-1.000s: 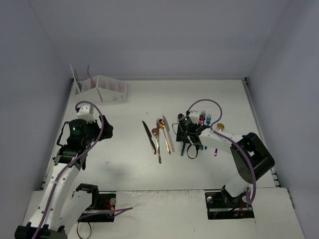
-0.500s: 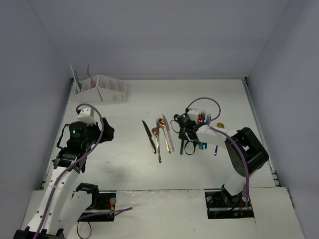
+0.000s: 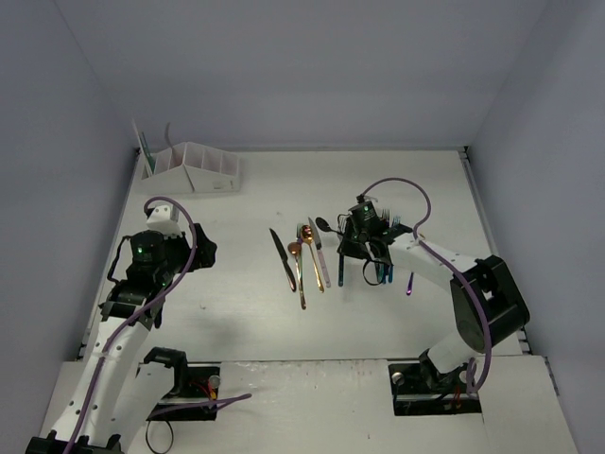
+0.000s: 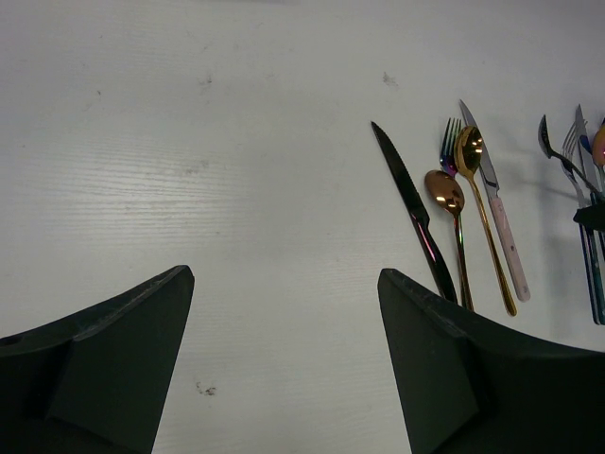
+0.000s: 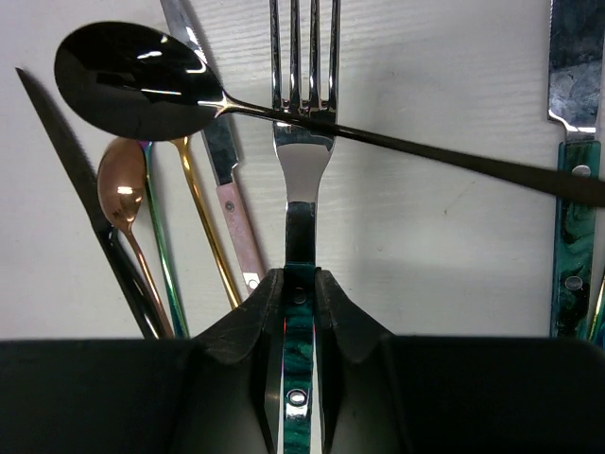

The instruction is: Sort the eating utensils into containers

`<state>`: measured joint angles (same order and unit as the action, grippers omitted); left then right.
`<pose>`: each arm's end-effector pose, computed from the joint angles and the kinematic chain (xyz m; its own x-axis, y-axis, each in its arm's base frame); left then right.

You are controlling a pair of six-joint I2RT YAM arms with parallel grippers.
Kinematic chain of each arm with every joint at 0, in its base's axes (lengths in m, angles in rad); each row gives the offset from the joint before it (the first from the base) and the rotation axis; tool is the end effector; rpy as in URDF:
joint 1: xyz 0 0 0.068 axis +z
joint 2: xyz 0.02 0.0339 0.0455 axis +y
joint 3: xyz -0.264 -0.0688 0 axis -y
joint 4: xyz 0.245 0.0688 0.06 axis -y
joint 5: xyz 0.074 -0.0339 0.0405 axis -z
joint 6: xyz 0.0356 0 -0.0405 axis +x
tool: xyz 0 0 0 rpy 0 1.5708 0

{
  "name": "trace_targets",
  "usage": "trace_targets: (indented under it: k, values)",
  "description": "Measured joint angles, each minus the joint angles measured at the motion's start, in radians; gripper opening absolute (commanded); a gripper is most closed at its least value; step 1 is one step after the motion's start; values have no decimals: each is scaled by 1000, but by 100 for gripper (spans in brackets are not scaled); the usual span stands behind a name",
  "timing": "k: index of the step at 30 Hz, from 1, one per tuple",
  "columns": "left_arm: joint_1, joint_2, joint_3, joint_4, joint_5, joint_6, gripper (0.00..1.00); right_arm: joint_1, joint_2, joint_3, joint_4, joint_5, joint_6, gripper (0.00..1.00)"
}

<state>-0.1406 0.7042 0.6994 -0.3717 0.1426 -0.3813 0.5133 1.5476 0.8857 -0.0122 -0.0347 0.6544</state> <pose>0.1633 -0.0282 0.3031 -0.4382 -0.3100 -0.8437 0.1147 0.9117 -0.3946 0.2865 0.1629 0.2058 -0.7445 0.2786 -0.6067 -0.0771 0.8668 0.4927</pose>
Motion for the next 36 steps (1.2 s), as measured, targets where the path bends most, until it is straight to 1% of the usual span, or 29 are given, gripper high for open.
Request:
trace_targets:
  k: [9, 20, 26, 30, 36]
  values:
    - [0, 1, 0, 0, 0, 0, 77, -59, -18, 0, -7, -107, -6, 0]
    - [0, 7, 0, 0, 0, 0, 77, -59, -28, 6, -8, -254, -48, 0]
    - [0, 12, 0, 0, 13, 0, 77, -37, -28, 43, -7, -311, -81, 0]
    - [0, 23, 0, 0, 18, 0, 77, -7, -22, 89, -5, -319, -105, 0]
    - [0, 29, 0, 0, 23, 0, 77, 60, 52, 186, 35, -299, -138, 0]
